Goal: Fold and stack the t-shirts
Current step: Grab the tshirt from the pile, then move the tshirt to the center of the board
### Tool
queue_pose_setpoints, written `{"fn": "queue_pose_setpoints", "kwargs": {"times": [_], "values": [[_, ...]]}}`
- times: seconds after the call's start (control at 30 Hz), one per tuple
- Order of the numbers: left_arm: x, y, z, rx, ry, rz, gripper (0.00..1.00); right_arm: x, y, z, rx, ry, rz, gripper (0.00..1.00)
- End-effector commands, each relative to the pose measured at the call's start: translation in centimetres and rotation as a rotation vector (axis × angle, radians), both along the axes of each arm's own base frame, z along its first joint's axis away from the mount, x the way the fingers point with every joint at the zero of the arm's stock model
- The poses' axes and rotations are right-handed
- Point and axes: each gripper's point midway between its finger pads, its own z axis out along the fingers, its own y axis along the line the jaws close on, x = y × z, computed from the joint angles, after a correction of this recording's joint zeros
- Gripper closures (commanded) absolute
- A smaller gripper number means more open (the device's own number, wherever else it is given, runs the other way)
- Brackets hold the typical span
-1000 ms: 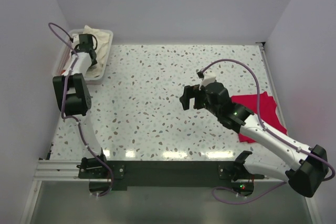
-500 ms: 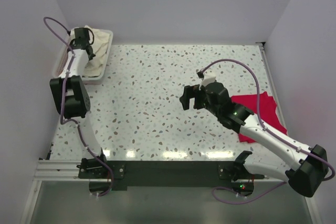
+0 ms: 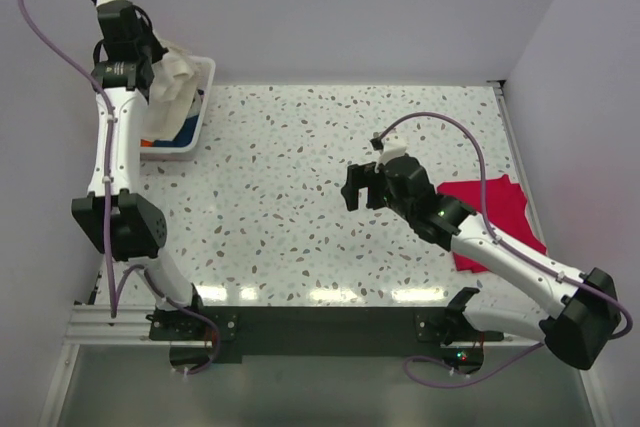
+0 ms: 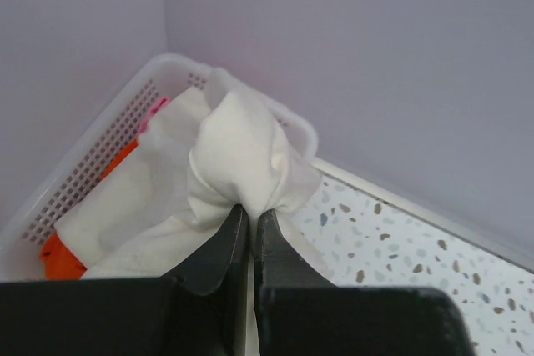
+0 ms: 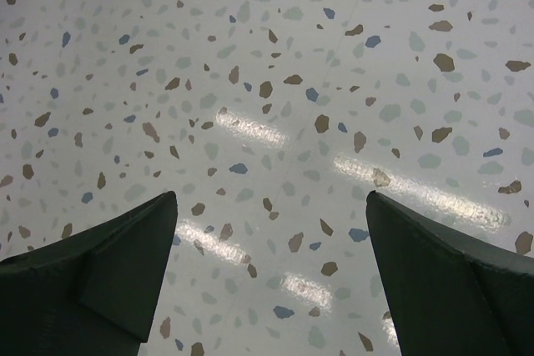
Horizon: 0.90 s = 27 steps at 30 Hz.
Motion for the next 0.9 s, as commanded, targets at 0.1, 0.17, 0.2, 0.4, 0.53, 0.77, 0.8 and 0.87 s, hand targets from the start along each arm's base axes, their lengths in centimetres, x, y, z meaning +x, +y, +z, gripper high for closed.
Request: {"fn": "queue_pose_setpoints", "kwargs": {"times": [0.1, 0.17, 0.2, 0.4, 0.53, 0.77, 0.8, 0.87], "values": [[-4.1, -8.7, 14.6, 0.05, -0.348, -0.25, 1.0, 0.7, 0.0, 0.8, -0.014, -0.03, -0.014, 0.01], [-5.6, -12.2, 16.6, 0.051, -0.409, -0.335, 1.0, 0.8, -0.1, 0.9, -0.018, -0.036, -0.015, 0.01], [-6.0, -13.2, 17.0, 0.048, -0.421, -0.359, 1.0, 0.8, -0.1, 1.0, -0.019, -0.039, -0.018, 0.01], [-9.6, -19.8, 18.4, 0.015, -0.487, -0.534, 1.0, 1.1, -0.5, 1.2, -0.033, -0.054, -0.031, 0.01], [-11.6, -25.2, 16.9, -0.03, -0.476, -0.653, 1.0, 1.3, -1.0, 1.4, -0.043, -0.069, -0.056, 0.01], [-12.5, -34.7, 10.3, -0.095, -0.369, -0.813, 1.0, 1.4, -1.9, 2.0, -0.054, -0.09, -0.09, 0.01], [-12.5, -35.9, 9.1, -0.11, -0.345, -0.83, 1.0, 1.4, -2.0, 2.0, -0.054, -0.092, -0.094, 0.01], [-12.2, -39.2, 6.2, -0.126, -0.284, -0.869, 1.0, 1.4, -2.2, 1.9, -0.061, -0.088, -0.102, 0.01]]}}
